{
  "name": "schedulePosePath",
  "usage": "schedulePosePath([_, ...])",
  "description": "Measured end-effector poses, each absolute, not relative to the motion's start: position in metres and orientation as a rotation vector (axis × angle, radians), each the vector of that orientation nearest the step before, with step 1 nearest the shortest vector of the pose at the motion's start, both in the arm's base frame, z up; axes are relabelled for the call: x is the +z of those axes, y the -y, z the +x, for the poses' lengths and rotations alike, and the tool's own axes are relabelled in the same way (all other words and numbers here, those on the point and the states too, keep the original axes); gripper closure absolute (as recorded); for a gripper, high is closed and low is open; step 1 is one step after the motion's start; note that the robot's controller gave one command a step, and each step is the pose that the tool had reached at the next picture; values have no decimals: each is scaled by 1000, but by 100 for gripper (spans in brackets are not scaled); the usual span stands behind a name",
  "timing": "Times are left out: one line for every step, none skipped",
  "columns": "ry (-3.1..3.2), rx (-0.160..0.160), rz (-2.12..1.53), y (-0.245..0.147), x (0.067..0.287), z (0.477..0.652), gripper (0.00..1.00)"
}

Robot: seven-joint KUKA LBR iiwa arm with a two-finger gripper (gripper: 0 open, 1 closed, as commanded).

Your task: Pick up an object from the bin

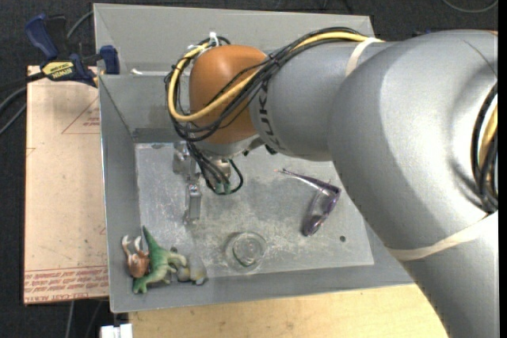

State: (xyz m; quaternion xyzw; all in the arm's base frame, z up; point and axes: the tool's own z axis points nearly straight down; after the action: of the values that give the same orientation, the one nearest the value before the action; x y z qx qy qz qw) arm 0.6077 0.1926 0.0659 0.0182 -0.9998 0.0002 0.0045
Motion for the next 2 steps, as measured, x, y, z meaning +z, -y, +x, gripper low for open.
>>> schedulePosePath([3141,-5,145,-191,70,595,0])
schedulePosePath([3128,-3,163,-201,73,583,0])
